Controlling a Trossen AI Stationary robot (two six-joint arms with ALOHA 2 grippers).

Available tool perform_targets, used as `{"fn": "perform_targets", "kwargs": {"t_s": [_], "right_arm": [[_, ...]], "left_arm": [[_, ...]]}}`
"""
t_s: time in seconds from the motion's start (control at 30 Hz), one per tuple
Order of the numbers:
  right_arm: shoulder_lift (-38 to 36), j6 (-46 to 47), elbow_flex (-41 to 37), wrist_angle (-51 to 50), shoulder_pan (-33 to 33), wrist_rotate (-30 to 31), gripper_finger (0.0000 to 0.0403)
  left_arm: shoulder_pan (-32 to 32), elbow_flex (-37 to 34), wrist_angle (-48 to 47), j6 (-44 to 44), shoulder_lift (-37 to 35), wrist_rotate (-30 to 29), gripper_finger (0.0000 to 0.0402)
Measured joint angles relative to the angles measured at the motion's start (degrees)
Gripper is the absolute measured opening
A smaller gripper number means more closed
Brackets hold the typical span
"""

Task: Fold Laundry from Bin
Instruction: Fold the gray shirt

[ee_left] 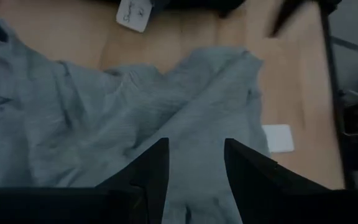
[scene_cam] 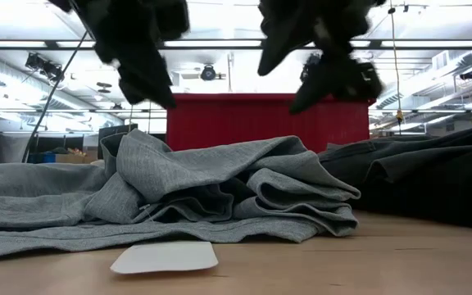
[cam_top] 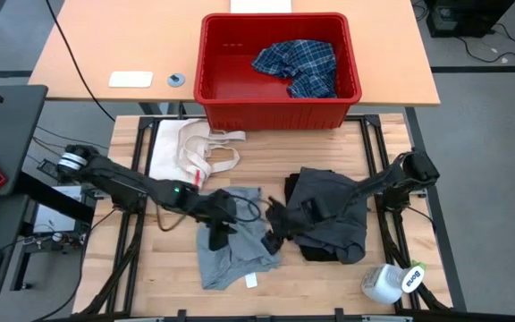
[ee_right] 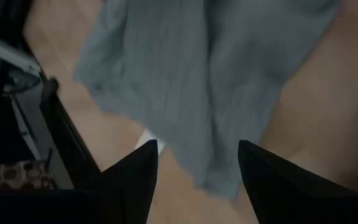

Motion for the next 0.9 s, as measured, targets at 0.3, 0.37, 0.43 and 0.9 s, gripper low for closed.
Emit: {"fn": "perform_targets", "kwargs": {"t_s": [0.3, 0.37, 0.43, 0.9], "right_arm": [[1.14, 5.94, 0.00, 0.39, 5.50, 2.21, 0.0229], [1.31, 6.23, 0.00, 0.02, 6.70, 2.67, 0.0229], [1.51, 6.25, 0.00, -1.26, 7.84, 4.51, 0.0229], [2.75, 6.54, 0.00, -2.76, 9.60, 3.66, 0.0229]], "left_arm": [[0.35, 0.00, -4.57, 11.05, 9.89, -0.65, 0.0157], [0.78, -0.01, -7.24, 11.32, 11.19, -3.68, 0.0157], [1.17, -0.04, -7.64, 11.14, 11.30, -4.68, 0.0157], [-0.65, 0.02, -10.24, 13.44, -1.64, 2.89, 0.0157]]}}
